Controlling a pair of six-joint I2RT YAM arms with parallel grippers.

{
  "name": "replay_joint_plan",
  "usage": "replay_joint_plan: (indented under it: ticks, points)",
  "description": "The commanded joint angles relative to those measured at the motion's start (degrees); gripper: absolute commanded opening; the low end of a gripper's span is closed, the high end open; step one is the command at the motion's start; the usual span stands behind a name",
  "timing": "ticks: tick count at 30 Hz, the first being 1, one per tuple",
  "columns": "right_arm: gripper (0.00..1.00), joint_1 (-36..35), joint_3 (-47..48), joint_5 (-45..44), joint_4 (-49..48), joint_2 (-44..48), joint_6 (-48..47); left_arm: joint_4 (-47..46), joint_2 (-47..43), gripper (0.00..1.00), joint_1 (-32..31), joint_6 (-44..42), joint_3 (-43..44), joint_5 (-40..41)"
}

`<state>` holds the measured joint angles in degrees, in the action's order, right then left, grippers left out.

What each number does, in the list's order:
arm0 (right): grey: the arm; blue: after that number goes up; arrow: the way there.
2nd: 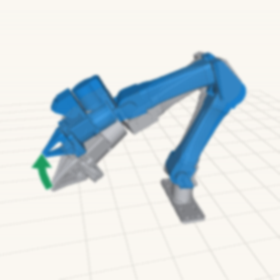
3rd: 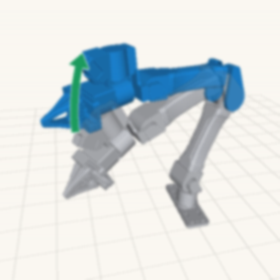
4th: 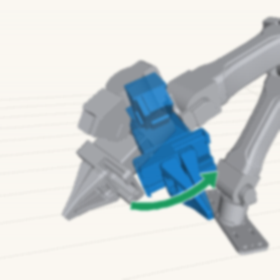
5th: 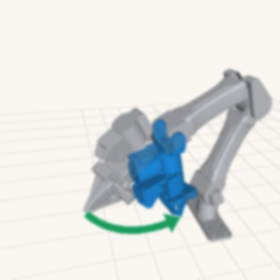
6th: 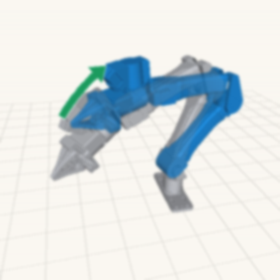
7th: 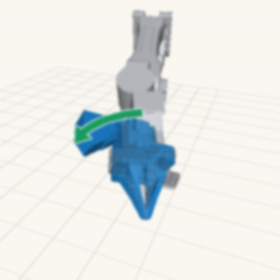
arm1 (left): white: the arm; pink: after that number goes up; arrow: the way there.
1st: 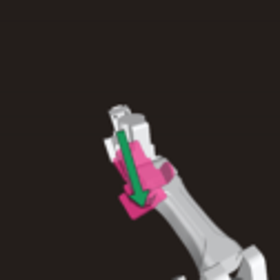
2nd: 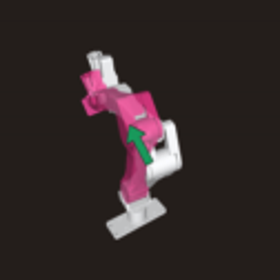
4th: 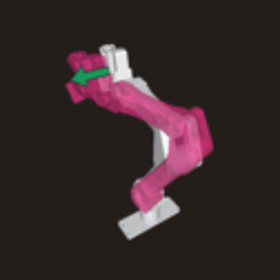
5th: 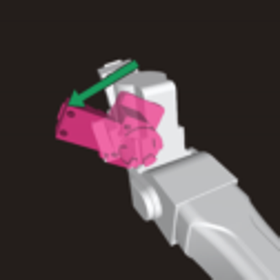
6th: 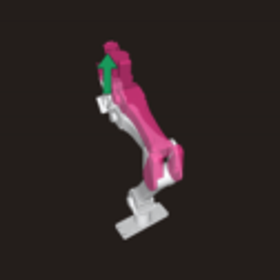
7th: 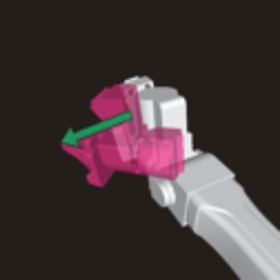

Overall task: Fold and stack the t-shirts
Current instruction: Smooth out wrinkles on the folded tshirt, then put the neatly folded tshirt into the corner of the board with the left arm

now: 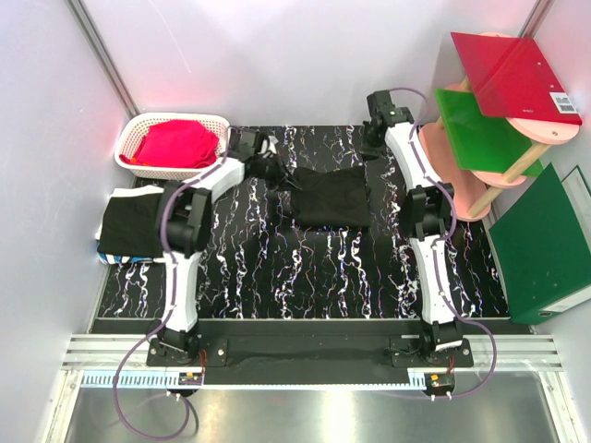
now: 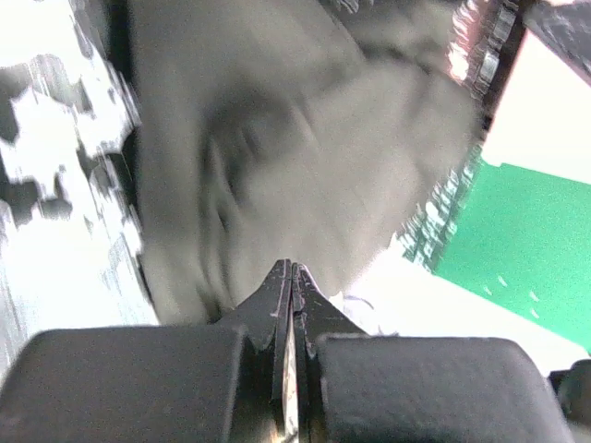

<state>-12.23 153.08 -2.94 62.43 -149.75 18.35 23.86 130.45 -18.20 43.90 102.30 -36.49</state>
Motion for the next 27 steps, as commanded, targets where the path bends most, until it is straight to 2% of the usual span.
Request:
replay_joint_plan:
  ticks: [1,2,3,4,9,11,12,15,20,27]
  points:
    - [0.05,-0.3,-6.4,2.2,-2.7,12.9,0.4,-15.1,-13.9,0.04,1.7,4.3,-13.0,-5.6]
    - [0.05,-0.3,-8.7,2.0,-3.6,14.3,0.3,-16.4,-14.7,0.06,2.0,5.2,-14.6,-7.0]
    - [0.05,-0.2,-13.5,1.8,-4.2,15.6,0.1,-17.2,-15.2,0.17,2.5,5.8,-15.8,-7.7]
    - [0.05,-0.1,-15.8,1.8,-4.9,18.0,-0.1,-17.4,-15.6,0.98,2.8,5.7,-17.7,-8.6]
    - [0.03,0.3,-27.6,2.8,-7.3,22.7,-0.2,-11.8,-14.0,0.99,3.8,2.1,-20.4,-7.6]
    - [0.03,0.3,-30.0,2.8,-8.2,23.9,-0.2,-7.4,-11.7,0.97,3.8,-0.6,-17.7,-3.4]
    - [0.02,0.4,-31.5,2.8,-8.4,24.2,-0.2,-2.2,-10.7,0.96,3.8,-3.4,-16.1,-2.0]
    - [0.00,0.5,-32.8,2.8,-8.6,24.6,-0.5,6.6,-5.1,0.94,3.6,-7.1,-8.5,0.4]
    - [0.00,0.6,-33.0,2.8,-8.6,24.9,-0.6,10.2,1.7,0.89,3.0,-8.0,-1.2,1.8]
    - [0.00,0.8,-32.9,4.1,-8.6,24.9,0.4,21.0,8.7,0.86,-1.0,-12.8,8.0,6.4]
